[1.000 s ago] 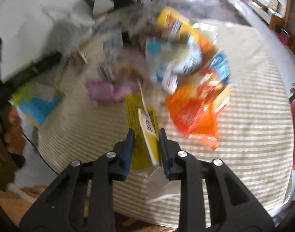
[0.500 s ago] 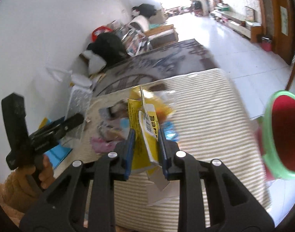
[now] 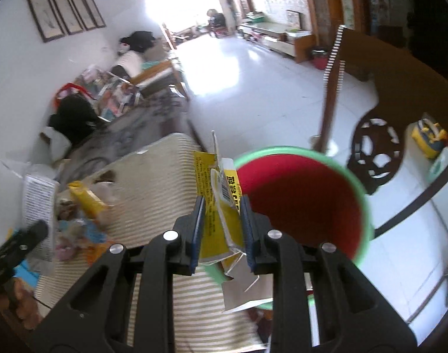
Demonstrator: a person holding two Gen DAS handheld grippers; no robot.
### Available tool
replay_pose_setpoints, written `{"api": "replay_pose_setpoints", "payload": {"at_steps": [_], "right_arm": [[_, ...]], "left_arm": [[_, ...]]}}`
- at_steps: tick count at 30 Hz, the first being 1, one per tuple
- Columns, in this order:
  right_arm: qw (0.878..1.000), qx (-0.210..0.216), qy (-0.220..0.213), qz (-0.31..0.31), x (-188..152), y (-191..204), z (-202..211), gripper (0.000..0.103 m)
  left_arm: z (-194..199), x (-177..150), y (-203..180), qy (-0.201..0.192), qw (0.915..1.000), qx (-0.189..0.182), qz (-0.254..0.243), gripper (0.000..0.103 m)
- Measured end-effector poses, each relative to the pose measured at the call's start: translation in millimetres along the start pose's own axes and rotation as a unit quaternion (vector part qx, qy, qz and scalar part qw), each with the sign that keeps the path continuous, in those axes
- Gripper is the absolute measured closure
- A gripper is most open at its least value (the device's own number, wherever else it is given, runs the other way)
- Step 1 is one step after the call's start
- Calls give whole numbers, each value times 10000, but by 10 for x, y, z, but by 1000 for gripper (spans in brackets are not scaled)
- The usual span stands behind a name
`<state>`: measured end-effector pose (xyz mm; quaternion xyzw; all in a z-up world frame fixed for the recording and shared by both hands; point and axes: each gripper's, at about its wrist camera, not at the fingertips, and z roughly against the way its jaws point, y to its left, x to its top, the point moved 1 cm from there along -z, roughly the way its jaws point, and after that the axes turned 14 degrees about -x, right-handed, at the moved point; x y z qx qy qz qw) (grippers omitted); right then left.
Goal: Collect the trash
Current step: 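Carry the yellow wrapper into the red bucket and open the right tool while the left tool holds the carton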
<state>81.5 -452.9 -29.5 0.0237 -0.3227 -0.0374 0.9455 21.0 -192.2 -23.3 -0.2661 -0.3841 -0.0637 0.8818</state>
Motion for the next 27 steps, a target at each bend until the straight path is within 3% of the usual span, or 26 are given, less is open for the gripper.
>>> {"api": "replay_pose_setpoints", "payload": {"at_steps": [1, 2, 3, 13, 16, 21, 27], "right_arm": [[9998, -144, -35, -105, 6, -78, -3, 68], [9995, -230, -87, -196, -18, -127, 33, 46], [9989, -308, -176, -297, -30, -228, 72, 33], [9918, -1056, -393, -599, -208, -998, 334, 23], [9901, -1149, -406, -704, -241, -1123, 385, 22], [9899, -1147, -510, -666, -230, -1098, 448, 15], [9956, -680, -577, -279, -111, -611, 358, 12]], "left_arm": [[-111, 15, -121, 72, 9999, -100, -87, 50], [-201, 36, -228, 130, 9996, -185, -159, 50], [-313, 52, -342, 203, 9990, -279, -266, 50], [-1164, 118, -981, 818, 9877, -950, -939, 48], [-1354, 174, -1004, 939, 9887, -724, -918, 35], [-1208, 207, -839, 649, 9949, -594, -493, 30], [-740, 137, -379, 263, 9994, 168, -158, 30]]}}
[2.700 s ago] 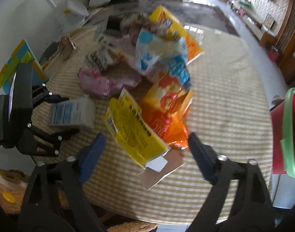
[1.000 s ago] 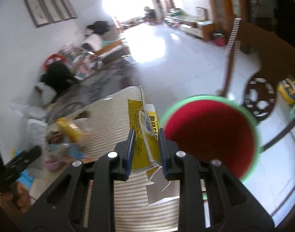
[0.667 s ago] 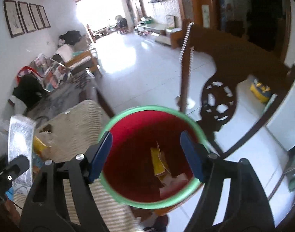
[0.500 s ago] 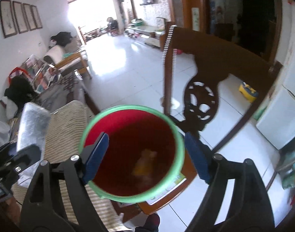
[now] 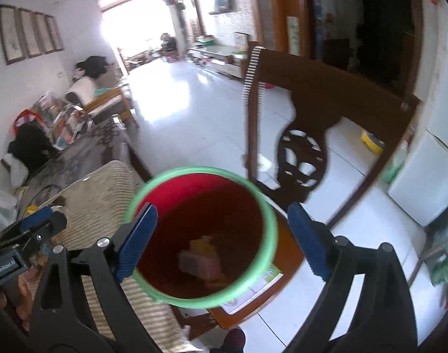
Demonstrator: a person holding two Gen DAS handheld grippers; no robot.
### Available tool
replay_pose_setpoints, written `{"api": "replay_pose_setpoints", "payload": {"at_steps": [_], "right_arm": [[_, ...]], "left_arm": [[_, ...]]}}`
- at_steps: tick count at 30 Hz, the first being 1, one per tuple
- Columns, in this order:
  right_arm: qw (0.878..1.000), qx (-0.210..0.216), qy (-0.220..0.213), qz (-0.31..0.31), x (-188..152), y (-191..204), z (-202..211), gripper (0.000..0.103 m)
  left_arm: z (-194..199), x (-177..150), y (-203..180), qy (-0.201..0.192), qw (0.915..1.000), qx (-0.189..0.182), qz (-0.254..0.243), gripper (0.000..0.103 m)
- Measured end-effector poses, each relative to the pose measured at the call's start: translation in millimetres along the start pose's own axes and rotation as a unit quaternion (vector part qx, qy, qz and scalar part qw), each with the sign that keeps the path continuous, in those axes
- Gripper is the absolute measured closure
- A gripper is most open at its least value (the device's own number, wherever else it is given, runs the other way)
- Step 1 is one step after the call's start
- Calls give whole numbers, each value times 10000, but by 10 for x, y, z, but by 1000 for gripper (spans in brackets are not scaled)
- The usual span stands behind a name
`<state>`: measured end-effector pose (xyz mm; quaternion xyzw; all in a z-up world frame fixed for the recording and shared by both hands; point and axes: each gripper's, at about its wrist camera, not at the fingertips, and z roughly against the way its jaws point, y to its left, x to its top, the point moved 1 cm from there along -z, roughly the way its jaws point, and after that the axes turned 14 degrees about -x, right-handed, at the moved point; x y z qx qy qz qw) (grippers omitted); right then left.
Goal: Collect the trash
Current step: 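Carry the yellow wrapper into the red bucket and open the right tool while the left tool holds the carton, then grasp the crumpled brown paper with the left tool while the right tool grasps the toothpaste box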
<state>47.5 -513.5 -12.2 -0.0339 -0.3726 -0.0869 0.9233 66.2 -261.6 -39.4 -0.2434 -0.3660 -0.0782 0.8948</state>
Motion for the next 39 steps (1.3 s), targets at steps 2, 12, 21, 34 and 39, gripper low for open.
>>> {"api": "replay_pose_setpoints", "payload": {"at_steps": [2, 12, 21, 34, 39], "right_arm": [[9996, 173, 64, 236, 2, 249, -34, 12], [9868, 1049, 240, 1213, -157, 1563, 28, 10], [9721, 1601, 163, 1707, -362, 2725, 425, 10], [9203, 2222, 602, 3164, -589, 4650, 521, 5], [8644, 2326, 924, 4360, -697, 5647, 283, 5]], "left_arm": [[233, -80, 271, -106, 9989, 453, 95, 30], [1902, -425, 2061, -1017, 9336, 2983, 1707, 30], [2706, -702, 3826, -676, 8686, 4186, 2564, 29], [2168, -1015, 5316, 390, 8780, 3658, 3062, 62], [2303, -1046, 5034, 87, 9093, 2978, 2905, 70]]}}
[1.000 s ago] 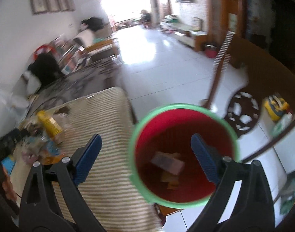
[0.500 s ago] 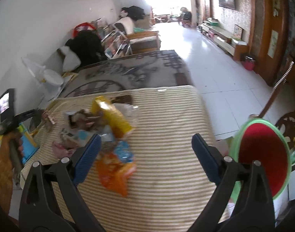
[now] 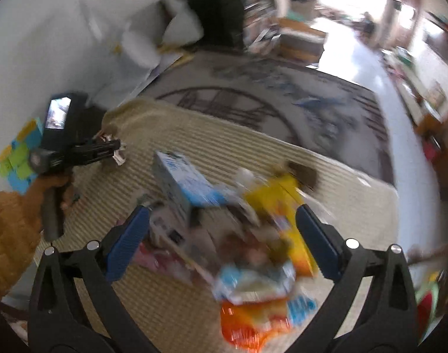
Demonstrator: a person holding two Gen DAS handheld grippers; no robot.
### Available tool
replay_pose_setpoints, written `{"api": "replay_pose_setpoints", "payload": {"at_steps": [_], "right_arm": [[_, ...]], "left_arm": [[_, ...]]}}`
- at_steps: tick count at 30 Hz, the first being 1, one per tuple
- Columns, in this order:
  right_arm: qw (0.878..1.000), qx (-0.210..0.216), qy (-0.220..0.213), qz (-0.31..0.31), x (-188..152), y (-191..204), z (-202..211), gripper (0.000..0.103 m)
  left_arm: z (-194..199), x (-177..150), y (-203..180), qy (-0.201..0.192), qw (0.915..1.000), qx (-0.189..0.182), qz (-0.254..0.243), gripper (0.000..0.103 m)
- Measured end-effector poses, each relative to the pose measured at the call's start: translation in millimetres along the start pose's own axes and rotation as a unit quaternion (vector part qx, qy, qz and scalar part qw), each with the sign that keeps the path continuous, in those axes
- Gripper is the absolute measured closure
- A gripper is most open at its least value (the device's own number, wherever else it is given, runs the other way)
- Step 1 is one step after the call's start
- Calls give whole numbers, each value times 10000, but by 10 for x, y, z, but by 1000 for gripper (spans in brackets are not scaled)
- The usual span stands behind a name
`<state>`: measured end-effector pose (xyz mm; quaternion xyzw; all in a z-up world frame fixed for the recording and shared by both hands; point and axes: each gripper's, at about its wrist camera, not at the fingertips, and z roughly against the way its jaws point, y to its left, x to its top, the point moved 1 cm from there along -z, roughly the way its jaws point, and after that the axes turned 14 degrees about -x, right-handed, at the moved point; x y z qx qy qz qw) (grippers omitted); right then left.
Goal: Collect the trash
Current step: 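Grasp the crumpled brown paper with the left tool while the right tool grasps the toothpaste box, then carry the crumpled paper to the red bucket with the left tool while the right tool holds the toothpaste box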
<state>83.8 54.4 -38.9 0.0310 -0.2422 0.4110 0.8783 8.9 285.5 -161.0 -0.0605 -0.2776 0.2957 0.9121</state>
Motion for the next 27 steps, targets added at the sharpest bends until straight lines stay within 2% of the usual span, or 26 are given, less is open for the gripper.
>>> {"api": "replay_pose_setpoints", "payload": {"at_steps": [2, 3, 4, 6, 10, 12, 16, 20, 21, 22, 23, 24, 27], "right_arm": [[9983, 262, 422, 304, 120, 113, -261, 5], [9946, 470, 804, 465, 186, 185, -475, 5], [9920, 499, 1007, 566, 219, 224, -600, 5], [9873, 460, 1310, 766, 281, 284, -821, 5], [9763, 798, 1821, 859, 300, 335, -1091, 5], [9741, 826, 1926, 852, 293, 363, -1165, 5], [9718, 1070, 2021, 569, 284, 320, -1256, 5], [9709, 1225, 2027, 367, 299, 277, -1292, 6], [9711, 1225, 2018, 343, 300, 270, -1276, 10], [9721, 1199, 1989, 314, 297, 267, -1263, 15], [9740, 1161, 1928, 257, 295, 254, -1237, 29], [9742, 1256, 1871, 130, 292, 232, -1200, 40], [9782, 1265, 1644, -68, 263, 197, -1040, 54]], "left_arm": [[167, -141, -122, -115, 9992, -363, -156, 70], [227, -198, -181, -154, 9985, -466, -241, 70], [274, -251, -219, -179, 9980, -524, -291, 70], [367, -356, -272, -201, 9972, -621, -351, 70], [369, -524, -316, -77, 9960, -800, -392, 67], [323, -549, -292, 2, 9958, -854, -333, 65], [235, -604, -202, 39, 9964, -840, -44, 53], [103, -649, -161, 180, 9955, -924, 139, 51], [60, -666, -150, 227, 9952, -929, 185, 52], [53, -677, -143, 213, 9950, -949, 224, 57], [69, -679, -141, 199, 9945, -995, 255, 64], [91, -669, -153, 187, 9944, -1004, 264, 67], [215, -620, -194, -43, 9960, -865, 220, 71]]}}
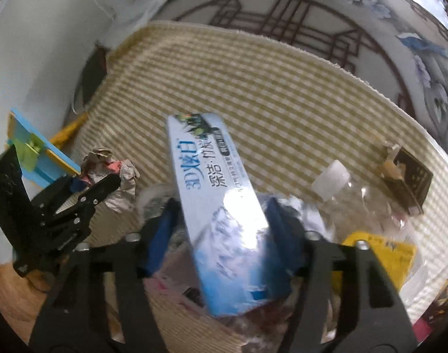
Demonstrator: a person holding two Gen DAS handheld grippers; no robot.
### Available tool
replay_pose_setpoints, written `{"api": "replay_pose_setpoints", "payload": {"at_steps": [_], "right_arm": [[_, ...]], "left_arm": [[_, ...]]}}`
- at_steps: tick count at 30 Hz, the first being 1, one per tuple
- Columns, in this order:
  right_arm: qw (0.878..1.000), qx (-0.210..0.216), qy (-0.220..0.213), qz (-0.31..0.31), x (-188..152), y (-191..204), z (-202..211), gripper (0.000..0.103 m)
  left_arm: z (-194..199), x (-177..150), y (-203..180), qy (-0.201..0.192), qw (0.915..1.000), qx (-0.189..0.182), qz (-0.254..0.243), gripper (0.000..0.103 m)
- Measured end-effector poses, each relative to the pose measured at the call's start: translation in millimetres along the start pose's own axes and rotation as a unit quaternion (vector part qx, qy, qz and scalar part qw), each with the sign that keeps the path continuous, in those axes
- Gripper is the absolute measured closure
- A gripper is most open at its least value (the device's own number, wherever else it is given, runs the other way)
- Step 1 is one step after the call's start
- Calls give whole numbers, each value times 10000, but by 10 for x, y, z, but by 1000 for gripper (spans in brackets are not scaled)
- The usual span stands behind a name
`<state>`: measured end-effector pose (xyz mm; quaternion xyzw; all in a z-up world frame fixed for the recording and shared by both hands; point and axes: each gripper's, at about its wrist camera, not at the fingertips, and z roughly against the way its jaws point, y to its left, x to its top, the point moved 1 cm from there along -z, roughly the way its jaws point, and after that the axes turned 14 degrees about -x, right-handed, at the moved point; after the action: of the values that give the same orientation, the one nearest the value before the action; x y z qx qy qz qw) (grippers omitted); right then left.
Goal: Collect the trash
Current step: 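Carry the crumpled paper to the red bucket with the left tool while the right tool holds the toothpaste box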
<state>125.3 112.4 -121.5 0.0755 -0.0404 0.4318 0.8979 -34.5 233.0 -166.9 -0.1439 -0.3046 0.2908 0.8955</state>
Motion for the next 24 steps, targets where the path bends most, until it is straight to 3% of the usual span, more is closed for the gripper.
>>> {"api": "replay_pose_setpoints", "payload": {"at_steps": [3, 7, 14, 20, 24], "right_arm": [[9970, 288, -599, -405, -137, -52, 356, 54], [9854, 317, -1408, -899, -452, -120, 876, 54], [9456, -44, -2755, -1728, -1185, -217, 1616, 54], [9121, -404, -3405, -2246, -1667, -254, 1902, 54], [9008, -673, -3616, -2308, -1870, -268, 2032, 54]], "left_arm": [[160, 72, -45, -234, 9997, 33, -11, 71], [400, 155, -151, -459, 9989, -67, 0, 71], [698, 248, -730, -842, 9939, -515, -498, 70], [774, 224, -1300, -970, 9855, -757, -1168, 70], [756, 91, -1596, -887, 9811, -860, -1492, 70]]}}
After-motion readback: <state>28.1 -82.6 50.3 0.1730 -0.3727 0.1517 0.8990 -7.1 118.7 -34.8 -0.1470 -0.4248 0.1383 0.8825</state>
